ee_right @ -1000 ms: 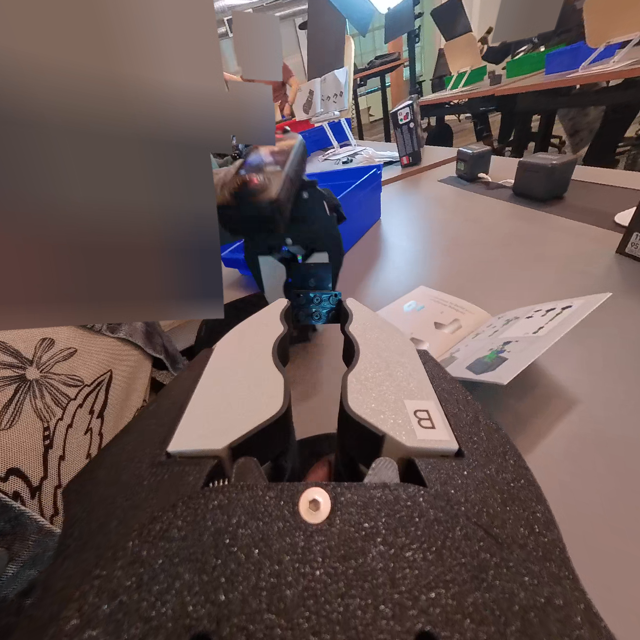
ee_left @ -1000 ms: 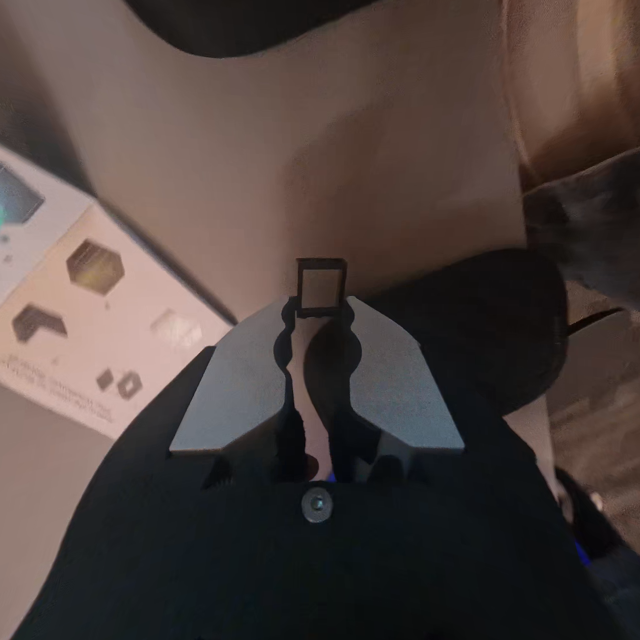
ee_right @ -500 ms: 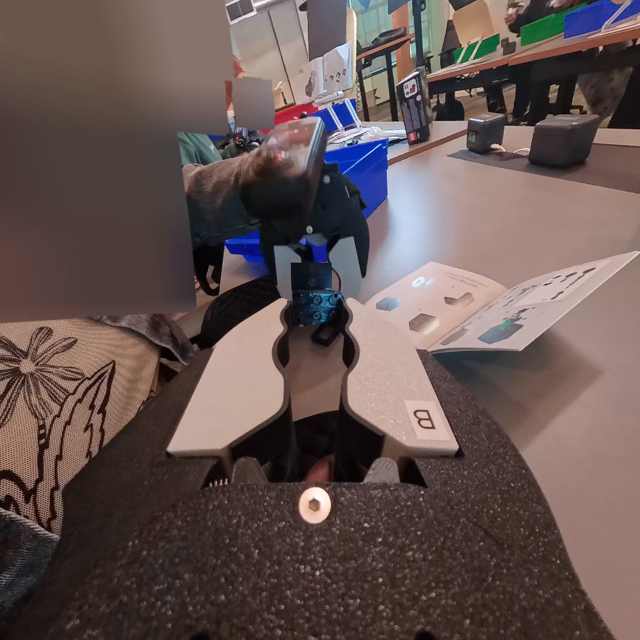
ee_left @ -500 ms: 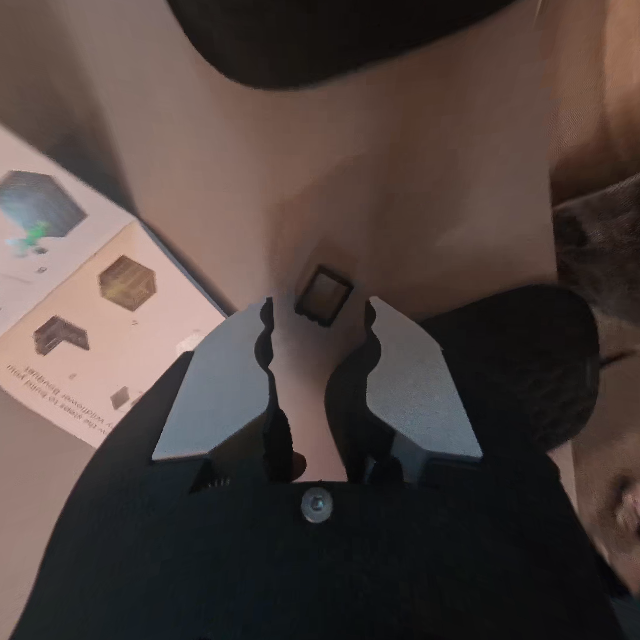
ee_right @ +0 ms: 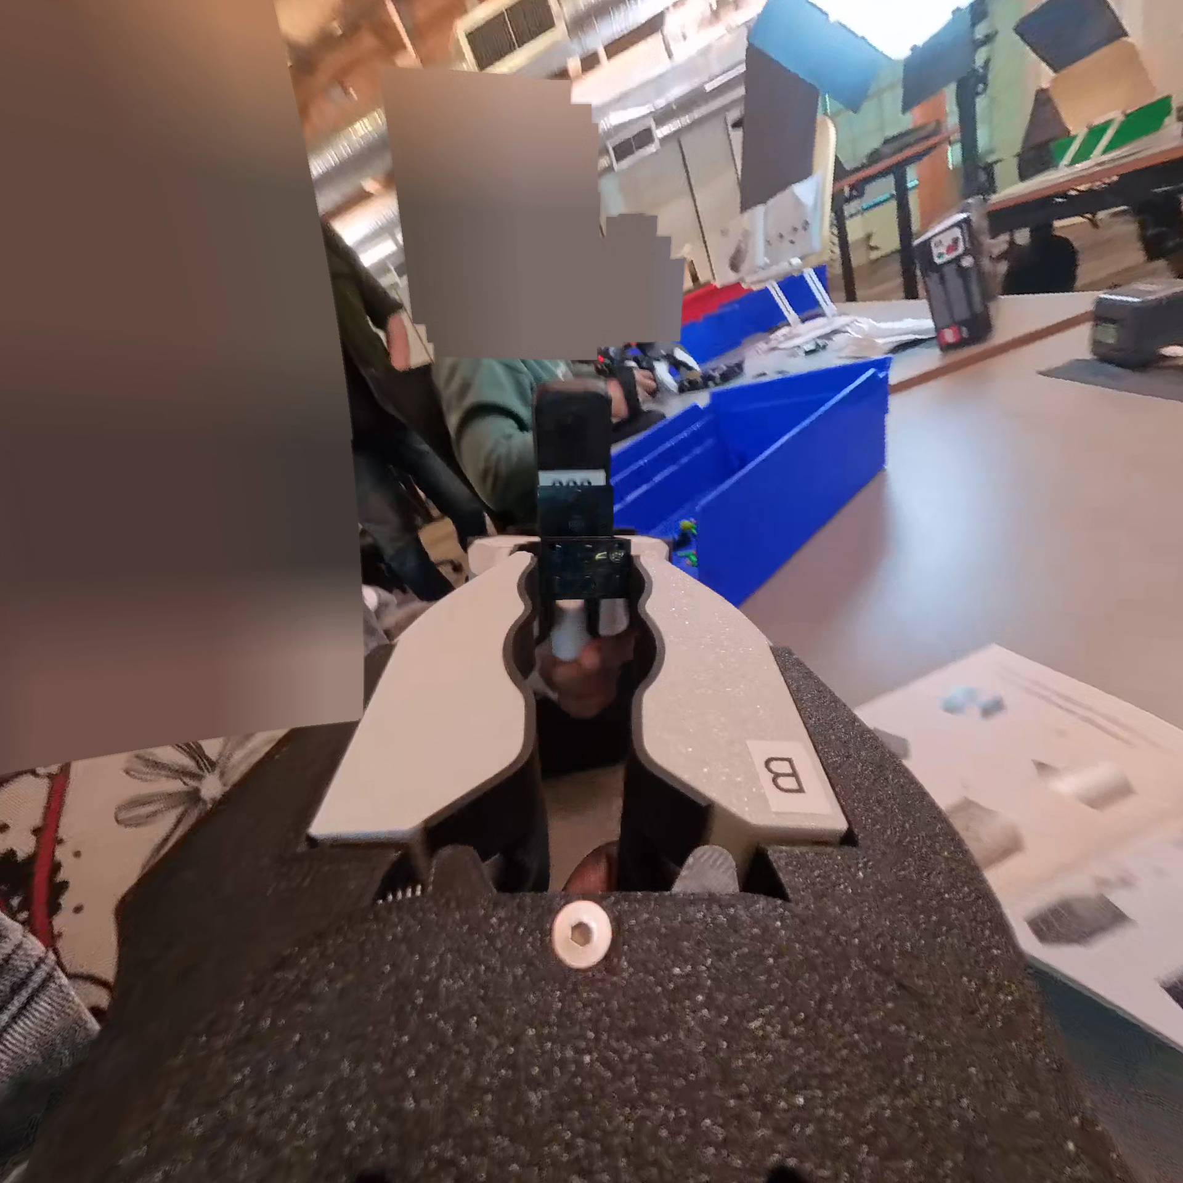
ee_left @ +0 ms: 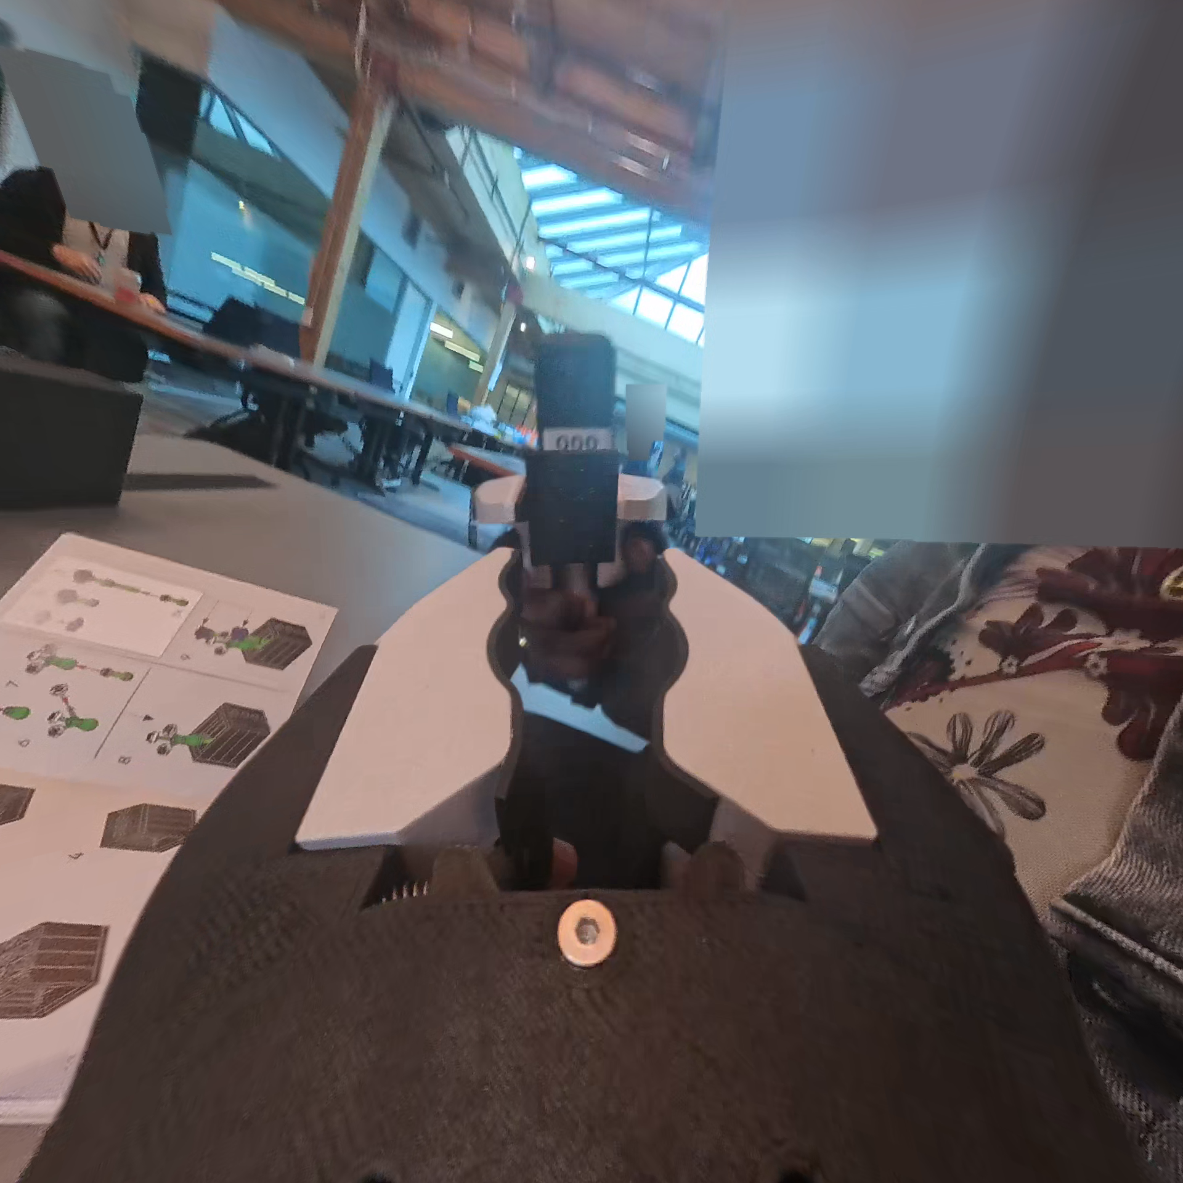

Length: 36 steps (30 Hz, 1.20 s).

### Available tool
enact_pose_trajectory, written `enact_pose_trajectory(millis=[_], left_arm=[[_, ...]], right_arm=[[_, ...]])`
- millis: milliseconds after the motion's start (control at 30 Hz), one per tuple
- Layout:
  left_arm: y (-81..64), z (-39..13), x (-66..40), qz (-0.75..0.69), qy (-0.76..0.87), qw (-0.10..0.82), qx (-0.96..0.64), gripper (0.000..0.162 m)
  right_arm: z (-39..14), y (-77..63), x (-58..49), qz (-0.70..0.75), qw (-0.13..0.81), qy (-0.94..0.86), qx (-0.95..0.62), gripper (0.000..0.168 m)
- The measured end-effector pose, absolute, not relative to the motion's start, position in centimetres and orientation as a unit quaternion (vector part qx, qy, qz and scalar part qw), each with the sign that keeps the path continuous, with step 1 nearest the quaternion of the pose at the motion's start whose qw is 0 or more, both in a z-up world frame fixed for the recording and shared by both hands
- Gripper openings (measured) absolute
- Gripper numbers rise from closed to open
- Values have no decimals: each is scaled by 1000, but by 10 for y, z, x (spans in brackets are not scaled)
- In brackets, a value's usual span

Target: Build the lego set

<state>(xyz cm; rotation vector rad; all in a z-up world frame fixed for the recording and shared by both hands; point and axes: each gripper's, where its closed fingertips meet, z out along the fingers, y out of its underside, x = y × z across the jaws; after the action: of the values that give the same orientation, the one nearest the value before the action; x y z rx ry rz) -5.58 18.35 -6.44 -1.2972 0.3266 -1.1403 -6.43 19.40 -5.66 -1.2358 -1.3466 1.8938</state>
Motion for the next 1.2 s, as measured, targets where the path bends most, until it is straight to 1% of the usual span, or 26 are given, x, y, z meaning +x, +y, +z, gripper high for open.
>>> enact_pose_trajectory(millis=[33,133,300,567,667,733,800,867,900,967,1033,1100,1200], left_arm=[[181,-62,-58,-505,137,644,-559,39],[179,-63,-66,-500,113,661,-548,38],[177,-66,-79,-502,95,660,-551,27],[170,-68,-84,-517,95,654,-544,26],[164,-67,-87,-508,97,667,-537,26],[156,-59,-97,-515,80,678,-518,25],[144,-54,-115,-507,55,695,-507,25],[133,-60,-130,-479,38,705,-522,25],[130,-61,-136,-466,33,714,-522,25],[125,-59,-140,-472,42,711,-520,25],[124,-58,-140,-465,53,711,-524,25],[122,-56,-135,-458,73,711,-529,25],[119,-52,-129,-458,90,711,-526,26]], right_arm=[[-55,192,-68,707,246,-483,-453,25],[-57,188,-78,720,238,-464,-457,25],[-64,179,-87,711,233,-471,-467,25],[-65,172,-92,701,227,-489,-467,25],[-66,167,-94,701,217,-500,-461,25],[-64,164,-93,698,209,-515,-452,32],[-68,171,-90,670,220,-542,-457,39],[-96,182,-87,596,227,-609,-471,45],[-120,188,-86,543,211,-651,-487,45],[-159,185,-78,464,144,-737,-470,39],[-180,185,-83,415,118,-783,-449,37],[-199,184,-87,367,91,-826,-418,39],[-216,186,-89,292,80,-896,-325,38]])
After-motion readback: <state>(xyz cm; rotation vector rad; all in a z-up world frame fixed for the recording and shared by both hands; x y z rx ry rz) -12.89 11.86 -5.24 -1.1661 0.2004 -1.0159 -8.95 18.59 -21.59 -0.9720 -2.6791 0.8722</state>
